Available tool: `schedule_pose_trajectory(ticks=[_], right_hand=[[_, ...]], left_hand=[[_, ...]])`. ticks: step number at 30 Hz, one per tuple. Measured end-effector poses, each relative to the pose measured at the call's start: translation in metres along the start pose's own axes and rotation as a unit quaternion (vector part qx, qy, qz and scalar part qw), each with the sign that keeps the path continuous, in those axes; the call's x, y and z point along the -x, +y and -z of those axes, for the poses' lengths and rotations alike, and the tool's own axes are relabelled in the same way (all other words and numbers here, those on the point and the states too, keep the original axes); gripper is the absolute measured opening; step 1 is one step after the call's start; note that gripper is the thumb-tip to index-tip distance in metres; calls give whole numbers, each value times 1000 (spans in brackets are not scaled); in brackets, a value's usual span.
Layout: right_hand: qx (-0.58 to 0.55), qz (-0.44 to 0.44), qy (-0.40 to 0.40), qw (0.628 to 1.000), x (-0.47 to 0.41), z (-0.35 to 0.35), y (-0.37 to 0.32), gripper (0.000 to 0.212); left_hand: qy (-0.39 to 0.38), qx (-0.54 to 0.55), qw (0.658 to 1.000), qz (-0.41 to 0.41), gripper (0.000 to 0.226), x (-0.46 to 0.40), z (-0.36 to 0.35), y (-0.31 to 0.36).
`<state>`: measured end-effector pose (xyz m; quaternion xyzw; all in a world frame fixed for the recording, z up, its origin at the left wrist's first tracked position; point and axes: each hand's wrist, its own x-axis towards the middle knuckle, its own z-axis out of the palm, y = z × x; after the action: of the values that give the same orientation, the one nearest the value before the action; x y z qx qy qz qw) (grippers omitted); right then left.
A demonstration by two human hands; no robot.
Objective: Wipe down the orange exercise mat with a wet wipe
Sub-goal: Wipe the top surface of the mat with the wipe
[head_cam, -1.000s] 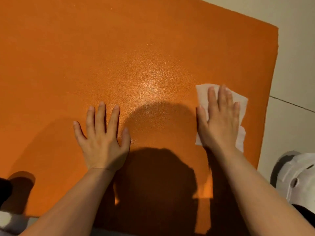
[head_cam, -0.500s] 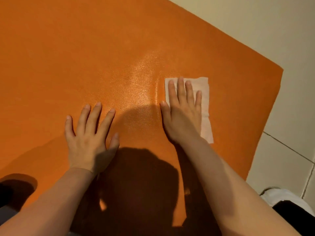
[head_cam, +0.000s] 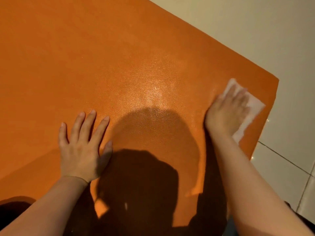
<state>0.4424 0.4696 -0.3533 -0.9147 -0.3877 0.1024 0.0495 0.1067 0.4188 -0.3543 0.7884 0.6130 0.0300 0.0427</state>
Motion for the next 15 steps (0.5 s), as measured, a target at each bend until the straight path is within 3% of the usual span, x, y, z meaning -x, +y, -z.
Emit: schedule_pose_trajectory(ticks=[4, 6, 8, 12, 15], right_hand=[[-19, 281, -75, 957, 18, -8, -50, 54], [-4, 343, -93, 935, -13, 0, -45, 55], [28, 313, -77, 946, -57, 12, -23, 59], [31, 158, -34, 986, -98, 32, 25, 62], [-9, 5, -5, 1000, -85, 27, 20, 55]], left_hand=[[-3, -11, 1000, -9, 59, 0, -1, -1], [-3, -2, 1000, -7, 60, -1, -1, -2], [0, 8, 1000, -4, 60, -1, -2, 0], [3, 10, 1000, -4, 60, 0, -1, -1], [4, 7, 1000, 0, 59, 0, -2, -2]])
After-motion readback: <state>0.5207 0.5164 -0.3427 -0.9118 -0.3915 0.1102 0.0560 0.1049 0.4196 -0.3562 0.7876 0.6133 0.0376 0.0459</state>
